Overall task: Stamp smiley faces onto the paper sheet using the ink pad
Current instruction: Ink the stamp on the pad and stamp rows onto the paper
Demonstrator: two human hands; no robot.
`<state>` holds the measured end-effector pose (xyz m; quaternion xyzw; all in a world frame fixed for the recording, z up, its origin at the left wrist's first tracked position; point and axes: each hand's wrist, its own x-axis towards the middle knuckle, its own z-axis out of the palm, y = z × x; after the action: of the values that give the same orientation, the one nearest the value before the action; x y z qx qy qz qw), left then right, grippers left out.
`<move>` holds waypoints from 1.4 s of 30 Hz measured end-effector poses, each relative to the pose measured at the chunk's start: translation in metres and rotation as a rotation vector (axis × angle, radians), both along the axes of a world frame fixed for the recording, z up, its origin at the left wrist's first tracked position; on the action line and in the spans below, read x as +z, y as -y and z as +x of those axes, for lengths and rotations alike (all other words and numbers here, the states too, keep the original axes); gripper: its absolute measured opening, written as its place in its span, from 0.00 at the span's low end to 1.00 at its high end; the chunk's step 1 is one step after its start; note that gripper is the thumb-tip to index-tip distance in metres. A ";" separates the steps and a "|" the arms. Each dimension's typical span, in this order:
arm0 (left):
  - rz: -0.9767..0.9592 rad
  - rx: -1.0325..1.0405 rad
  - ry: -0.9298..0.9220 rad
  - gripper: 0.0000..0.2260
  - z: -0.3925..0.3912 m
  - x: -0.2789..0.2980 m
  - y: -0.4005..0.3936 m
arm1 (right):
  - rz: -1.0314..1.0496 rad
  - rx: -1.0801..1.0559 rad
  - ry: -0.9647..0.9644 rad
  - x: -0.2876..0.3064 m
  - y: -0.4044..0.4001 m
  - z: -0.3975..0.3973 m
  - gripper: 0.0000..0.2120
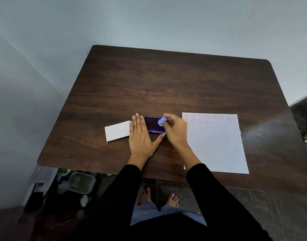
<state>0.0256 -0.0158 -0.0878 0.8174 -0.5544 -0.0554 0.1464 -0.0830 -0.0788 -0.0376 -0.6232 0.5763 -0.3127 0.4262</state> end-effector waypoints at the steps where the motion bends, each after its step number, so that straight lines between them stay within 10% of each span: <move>1: 0.001 -0.012 -0.007 0.45 -0.001 0.000 0.000 | -0.027 0.027 -0.035 0.000 -0.002 0.001 0.14; 10: 0.009 -0.080 -0.036 0.41 -0.003 0.004 0.000 | -0.161 0.115 -0.283 -0.004 -0.011 0.004 0.15; 42: 0.085 -0.045 -0.075 0.42 -0.001 -0.002 0.002 | -0.151 0.110 -0.263 -0.014 -0.008 0.007 0.09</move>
<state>0.0248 -0.0180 -0.0898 0.8077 -0.5638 -0.1127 0.1306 -0.0763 -0.0709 -0.0518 -0.7198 0.5669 -0.2471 0.3155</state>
